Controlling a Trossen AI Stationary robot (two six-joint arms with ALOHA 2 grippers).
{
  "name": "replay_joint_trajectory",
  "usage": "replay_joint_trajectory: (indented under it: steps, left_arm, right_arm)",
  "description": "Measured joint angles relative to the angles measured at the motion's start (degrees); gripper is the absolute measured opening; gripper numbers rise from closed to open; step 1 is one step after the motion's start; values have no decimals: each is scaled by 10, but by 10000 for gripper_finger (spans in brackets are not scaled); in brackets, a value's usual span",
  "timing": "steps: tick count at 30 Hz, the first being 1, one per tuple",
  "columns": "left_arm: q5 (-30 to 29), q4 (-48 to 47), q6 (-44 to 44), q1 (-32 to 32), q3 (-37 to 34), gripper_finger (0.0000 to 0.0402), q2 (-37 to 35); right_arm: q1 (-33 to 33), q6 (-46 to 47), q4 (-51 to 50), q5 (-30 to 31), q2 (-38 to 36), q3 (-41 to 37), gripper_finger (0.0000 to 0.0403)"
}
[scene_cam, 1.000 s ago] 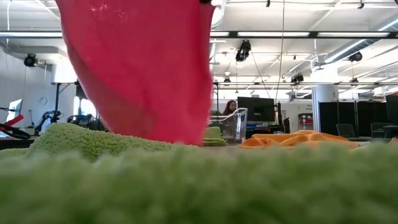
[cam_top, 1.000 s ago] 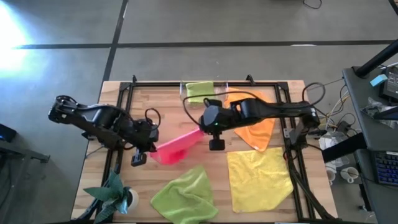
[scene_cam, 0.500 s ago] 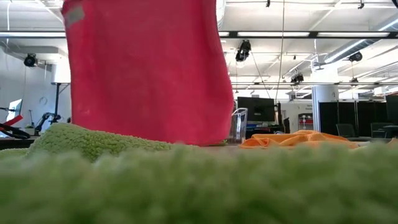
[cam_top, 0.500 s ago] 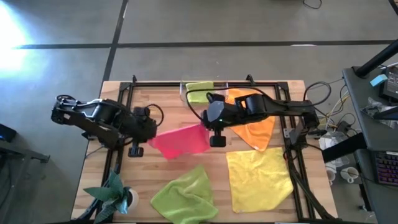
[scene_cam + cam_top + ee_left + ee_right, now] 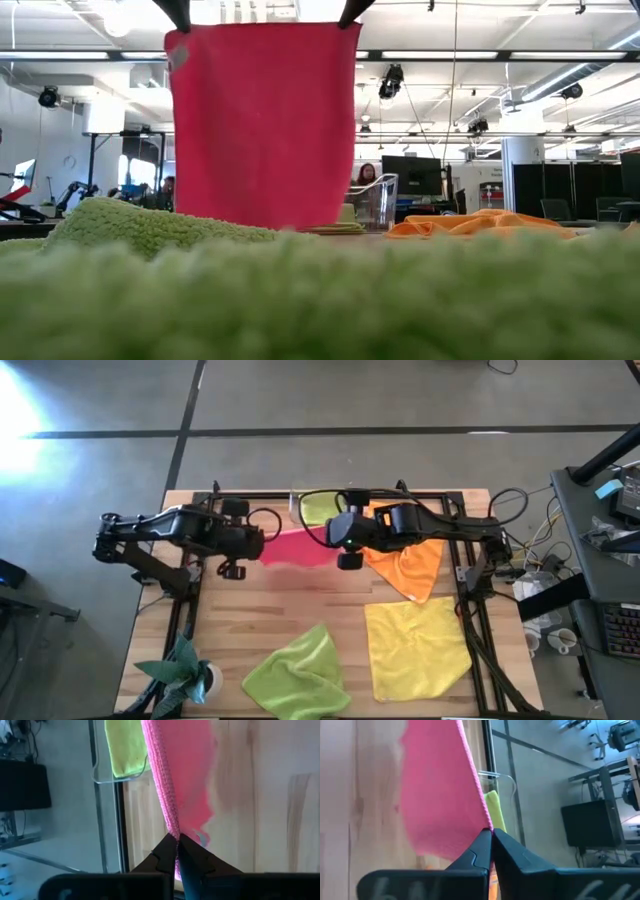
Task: Fold microfiber towels
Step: Fold the pink microfiber towel
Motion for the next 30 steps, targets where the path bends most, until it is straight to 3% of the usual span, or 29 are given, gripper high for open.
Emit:
replay_joint_trajectory:
  steps: [4,10,15,20,23,26,30]
  left_arm:
    - [20,1,-21,0,3,0,8]
    - [167,3,-79,-3,2,0,12]
    - [247,2,-128,-17,19,0,12]
    - [323,2,-181,-23,58,0,12]
    - [327,3,-180,-21,76,0,9]
    - [287,3,-163,-7,73,0,8]
    - [243,4,-124,19,20,0,12]
  right_arm:
    - [11,30,-20,-3,0,-6,8]
    - [38,89,-43,-37,-1,-6,8]
    - [71,160,-58,-92,-6,9,8]
    - [107,211,-75,-98,-7,40,8]
    - [112,233,-73,-93,-7,56,8]
    - [99,251,-73,-61,-6,50,8]
    - [64,276,-76,-41,15,6,8]
